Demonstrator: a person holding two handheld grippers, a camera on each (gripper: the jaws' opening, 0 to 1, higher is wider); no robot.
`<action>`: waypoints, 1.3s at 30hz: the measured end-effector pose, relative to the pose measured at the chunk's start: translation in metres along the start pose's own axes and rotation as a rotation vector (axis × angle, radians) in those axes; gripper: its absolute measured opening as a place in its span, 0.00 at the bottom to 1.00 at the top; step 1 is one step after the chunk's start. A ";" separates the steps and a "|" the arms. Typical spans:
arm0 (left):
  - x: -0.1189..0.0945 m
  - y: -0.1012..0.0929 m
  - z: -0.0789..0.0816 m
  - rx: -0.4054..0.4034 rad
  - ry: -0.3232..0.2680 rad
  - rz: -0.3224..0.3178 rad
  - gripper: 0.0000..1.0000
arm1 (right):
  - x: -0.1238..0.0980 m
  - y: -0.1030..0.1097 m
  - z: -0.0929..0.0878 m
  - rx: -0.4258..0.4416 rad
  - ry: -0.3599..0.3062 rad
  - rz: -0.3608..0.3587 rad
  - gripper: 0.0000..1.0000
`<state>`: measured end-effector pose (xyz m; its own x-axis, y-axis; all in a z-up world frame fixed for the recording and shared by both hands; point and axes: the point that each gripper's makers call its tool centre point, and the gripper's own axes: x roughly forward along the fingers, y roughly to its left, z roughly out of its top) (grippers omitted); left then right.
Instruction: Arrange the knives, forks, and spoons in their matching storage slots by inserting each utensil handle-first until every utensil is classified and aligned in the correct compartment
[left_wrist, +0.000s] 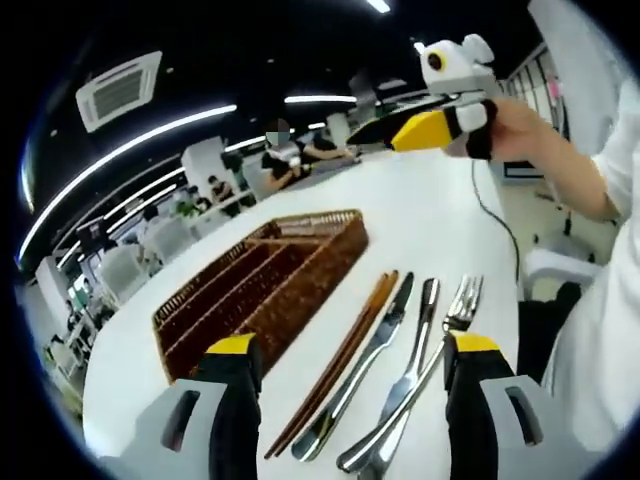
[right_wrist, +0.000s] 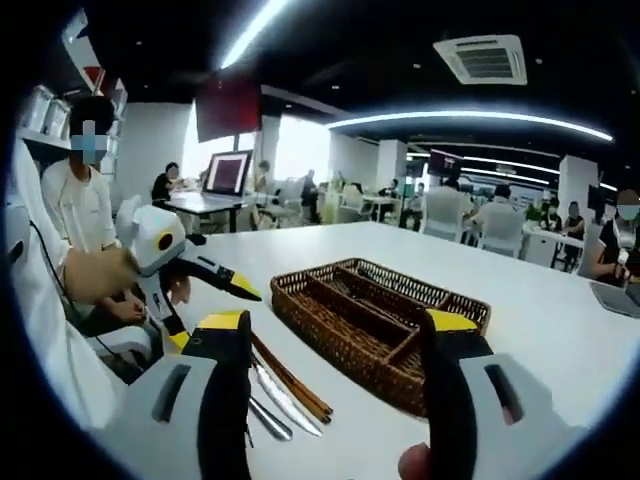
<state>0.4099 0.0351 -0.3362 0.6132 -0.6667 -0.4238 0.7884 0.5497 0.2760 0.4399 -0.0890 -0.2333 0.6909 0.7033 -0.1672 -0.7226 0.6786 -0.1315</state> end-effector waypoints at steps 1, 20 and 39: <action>0.000 0.000 0.000 0.004 0.001 -0.001 0.73 | 0.000 0.001 0.002 -0.004 -0.006 0.004 0.71; 0.001 -0.010 0.003 0.137 0.046 -0.067 0.58 | 0.030 0.012 -0.043 0.046 0.062 0.067 0.72; 0.014 -0.052 0.008 0.175 0.100 -0.278 0.40 | 0.025 0.010 -0.065 0.028 0.122 0.059 0.76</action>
<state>0.3780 -0.0066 -0.3489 0.3724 -0.7215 -0.5837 0.9266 0.2535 0.2778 0.4491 -0.0783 -0.3021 0.6383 0.7123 -0.2920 -0.7599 0.6437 -0.0910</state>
